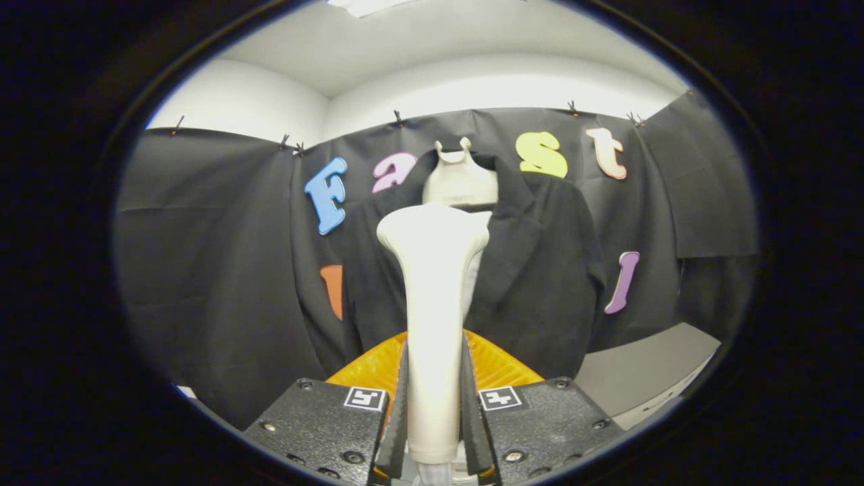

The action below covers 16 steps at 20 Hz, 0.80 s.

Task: Iron the clothes twice with a garment steamer, once on the left side and once on the right side.

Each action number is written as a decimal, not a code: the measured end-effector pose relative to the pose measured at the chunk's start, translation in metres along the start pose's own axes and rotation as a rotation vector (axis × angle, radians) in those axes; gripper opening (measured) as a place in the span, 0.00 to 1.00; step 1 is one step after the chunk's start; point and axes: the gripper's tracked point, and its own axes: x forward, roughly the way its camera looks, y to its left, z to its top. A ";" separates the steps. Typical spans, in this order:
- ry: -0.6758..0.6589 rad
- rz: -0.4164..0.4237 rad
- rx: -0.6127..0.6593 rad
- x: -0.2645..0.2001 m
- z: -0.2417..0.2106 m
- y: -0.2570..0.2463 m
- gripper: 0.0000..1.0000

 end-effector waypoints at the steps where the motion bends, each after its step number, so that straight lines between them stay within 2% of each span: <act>1: -0.015 0.006 -0.008 0.004 0.009 0.011 0.37; 9: -0.040 -0.022 -0.092 0.050 0.029 0.056 0.37; 16: 0.025 -0.052 -0.090 0.070 0.010 0.061 0.37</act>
